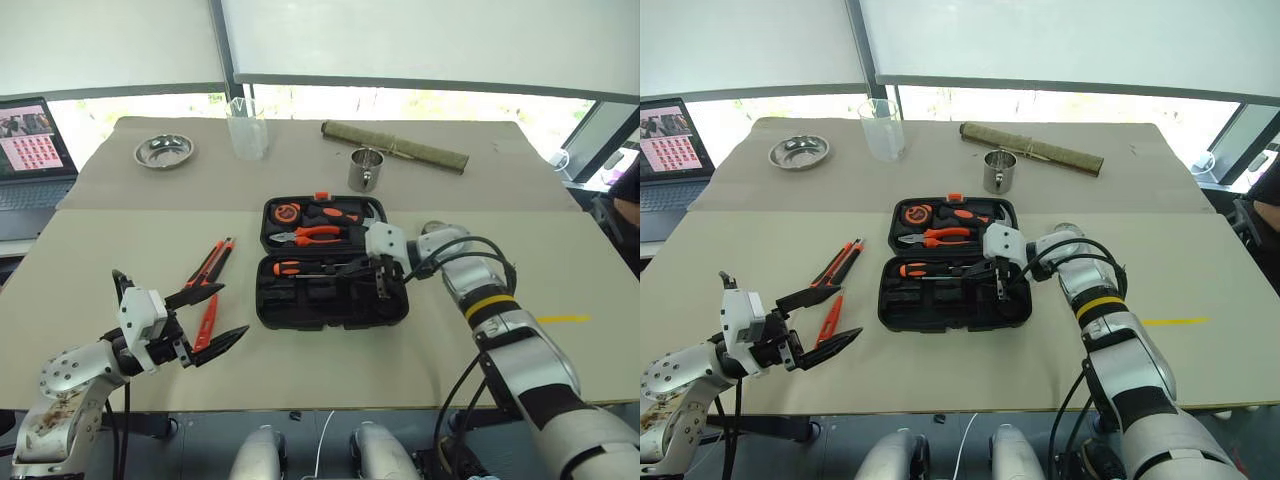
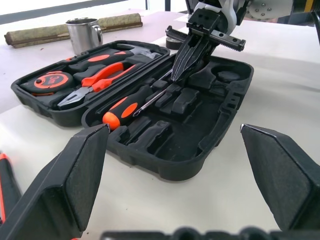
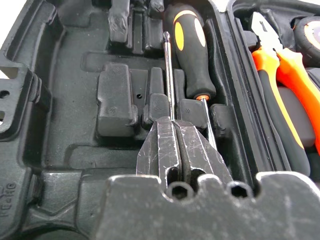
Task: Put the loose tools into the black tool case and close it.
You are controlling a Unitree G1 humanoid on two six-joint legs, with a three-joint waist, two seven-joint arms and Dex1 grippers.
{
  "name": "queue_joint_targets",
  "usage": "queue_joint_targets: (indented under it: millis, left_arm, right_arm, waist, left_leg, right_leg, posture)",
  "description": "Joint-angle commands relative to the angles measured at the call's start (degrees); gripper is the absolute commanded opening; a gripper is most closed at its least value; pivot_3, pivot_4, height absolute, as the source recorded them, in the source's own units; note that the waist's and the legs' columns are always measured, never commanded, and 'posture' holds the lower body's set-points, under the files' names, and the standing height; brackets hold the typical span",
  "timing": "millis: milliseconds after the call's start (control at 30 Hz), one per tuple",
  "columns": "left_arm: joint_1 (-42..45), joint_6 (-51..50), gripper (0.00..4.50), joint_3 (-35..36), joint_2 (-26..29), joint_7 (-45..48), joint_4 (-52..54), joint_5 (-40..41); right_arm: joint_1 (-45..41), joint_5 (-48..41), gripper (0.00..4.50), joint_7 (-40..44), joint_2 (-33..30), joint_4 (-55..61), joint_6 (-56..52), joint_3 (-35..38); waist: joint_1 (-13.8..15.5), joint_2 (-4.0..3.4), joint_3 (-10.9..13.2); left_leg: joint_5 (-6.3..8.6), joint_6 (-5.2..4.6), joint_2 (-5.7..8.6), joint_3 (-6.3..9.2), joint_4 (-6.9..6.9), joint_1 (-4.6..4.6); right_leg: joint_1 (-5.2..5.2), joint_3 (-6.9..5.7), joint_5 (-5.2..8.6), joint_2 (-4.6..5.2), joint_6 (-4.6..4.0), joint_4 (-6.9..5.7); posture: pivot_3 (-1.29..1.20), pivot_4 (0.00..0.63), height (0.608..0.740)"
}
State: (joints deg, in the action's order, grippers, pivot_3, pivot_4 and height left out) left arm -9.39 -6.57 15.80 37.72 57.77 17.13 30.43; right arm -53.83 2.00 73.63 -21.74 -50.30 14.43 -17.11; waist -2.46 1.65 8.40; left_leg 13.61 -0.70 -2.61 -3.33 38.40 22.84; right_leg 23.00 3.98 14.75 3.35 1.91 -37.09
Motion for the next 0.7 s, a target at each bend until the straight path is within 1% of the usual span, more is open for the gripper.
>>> queue_joint_targets:
  millis: [33,133,167,200,267,333,400,467,500,567,600,633,667,700]
  left_arm:
    - [-0.16,-2.16,4.5,0.19,0.78,-2.41,1.95,-0.6]
    - [-1.6,-4.07,4.5,1.66,0.58,-3.88,4.42,0.88]
    - [-2.7,-4.61,4.5,3.28,0.12,-4.5,5.0,2.14]
    - [-4.14,-4.56,4.5,5.51,-0.54,-4.99,5.29,3.34]
    - [-8.24,-3.68,4.5,10.35,-1.66,-6.33,4.73,3.63]
    - [-12.54,0.41,4.5,15.03,-2.83,-7.07,2.1,0.55]
    - [-15.63,1.96,4.5,19.56,-4.02,-8.75,-0.32,-0.27]
    - [-18.04,2.53,4.5,22.79,-4.59,-9.76,-2.07,-0.52]
    - [-20.16,2.25,4.5,24.63,-4.79,-10.12,-3.24,-0.81]
    - [-24.33,1.4,4.5,27.68,-5.02,-10.63,-5.87,-1.7]
    - [-26.05,0.79,4.5,28.28,-4.85,-11.07,-6.82,-2.79]
    - [-27.0,0.24,4.5,28.52,-4.7,-11.12,-7.14,-2.96]
    - [-27.55,-0.03,4.5,28.69,-4.49,-11.03,-7.36,-2.88]
    - [-28.58,-2.55,4.5,28.83,-3.59,-11.97,-6.68,-3.19]
  right_arm:
    - [-0.59,1.37,0.04,-1.0,1.48,-2.08,-5.37,-0.32]
    - [0.04,-3.19,0.04,0.33,1.63,1.7,-4.99,3.27]
    - [1.06,-6.44,0.04,1.7,1.29,4.35,-4.33,5.66]
    - [2.68,-10.87,0.3,4.51,0.71,8.15,-4.48,8.45]
    - [7.05,-15.62,0.84,7.39,-2.41,15.78,-8.84,11.55]
    - [13.35,-17.14,1.46,8.6,-6.46,24.18,-11.23,12.5]
    - [19.61,-18.69,2.18,7.44,-8.52,31.73,-9.82,14.05]
    - [24.28,-21.51,2.84,6.0,-9.3,37.16,-10.62,16.19]
    - [27.28,-24.09,3.15,5.73,-8.8,38.63,-9.07,18.73]
    - [33.03,-28.27,3.93,5.04,-6.96,39.82,-1.78,24.46]
    - [35.47,-29.38,4.05,5.38,-6.53,39.1,1.41,26.62]
    - [37.11,-29.45,4.47,5.46,-6.7,38.29,2.96,27.63]
    - [38.14,-29.37,4.47,5.45,-6.88,37.94,3.64,27.97]
    - [39.71,-30.6,4.47,7.57,-7.28,37.78,4.49,28.45]
  waist:
    - [-0.09,0.02,-0.01]
    - [-0.26,0.02,-0.01]
    - [-0.25,0.02,-0.01]
    - [-0.23,0.02,-0.01]
    - [-0.17,0.01,0.0]
    - [0.05,0.01,0.0]
    - [0.4,0.02,0.0]
    - [0.42,0.03,0.0]
    - [0.37,0.06,0.01]
    - [0.19,0.11,0.04]
    - [0.11,0.12,0.04]
    - [0.08,0.15,0.06]
    - [0.04,0.17,0.07]
    - [0.04,0.18,0.08]
  left_leg:
    - [-0.01,0.01,-0.01,0.0,0.0,-0.04]
    - [-0.04,0.06,-0.06,0.01,-0.01,-0.1]
    - [-0.04,0.06,-0.09,0.01,-0.02,-0.06]
    - [-0.04,0.07,-0.08,0.01,-0.05,0.0]
    - [-0.04,0.07,-0.07,0.03,-0.2,0.18]
    - [-0.03,0.08,-0.07,0.09,-0.32,0.31]
    - [0.0,0.13,-0.03,0.12,-0.48,0.39]
    - [0.08,0.2,-0.03,0.11,-0.53,0.39]
    - [0.08,0.2,-0.04,0.11,-0.53,0.4]
    - [0.07,0.21,-0.05,0.07,-0.53,0.34]
    - [0.07,0.22,-0.07,0.06,-0.53,0.27]
    - [0.07,0.22,-0.08,0.02,-0.53,0.18]
    - [0.07,0.22,-0.06,-0.02,-0.53,0.11]
    - [0.07,0.22,-0.03,-0.08,-0.53,0.08]
  right_leg:
    - [-0.03,0.0,0.0,0.0,-0.01,-0.01]
    - [-0.06,0.01,-0.02,-0.04,-0.05,-0.04]
    - [-0.01,0.01,-0.03,-0.06,-0.06,-0.05]
    - [0.05,0.01,-0.03,-0.05,-0.06,-0.05]
    - [0.25,0.01,-0.02,-0.02,-0.06,0.0]
    - [0.38,-0.02,-0.02,0.03,-0.05,0.04]
    - [0.43,-0.06,-0.01,0.11,-0.04,0.17]
    - [0.4,-0.07,0.01,0.12,-0.03,0.39]
    - [0.4,-0.07,0.02,0.1,-0.03,0.42]
    - [0.37,-0.04,0.05,0.07,-0.06,0.38]
    - [0.27,-0.03,0.05,0.04,-0.06,0.39]
    - [0.19,-0.01,0.06,0.04,-0.07,0.39]
    - [0.13,-0.01,0.11,0.05,-0.05,0.4]
    - [0.14,0.01,0.14,0.07,-0.02,0.39]
  posture:
    - [0.0,0.15,0.74]
    - [0.0,0.15,0.74]
    - [0.0,0.15,0.74]
    - [0.0,0.15,0.74]
    - [0.0,0.15,0.74]
    - [0.0,0.15,0.74]
    - [0.0,0.15,0.74]
    - [0.0,0.15,0.74]
    - [0.0,0.15,0.74]
    - [0.0,0.15,0.74]
    - [0.0,0.15,0.74]
    - [0.0,0.15,0.74]
    - [0.0,0.15,0.74]
    - [0.0,0.15,0.74]
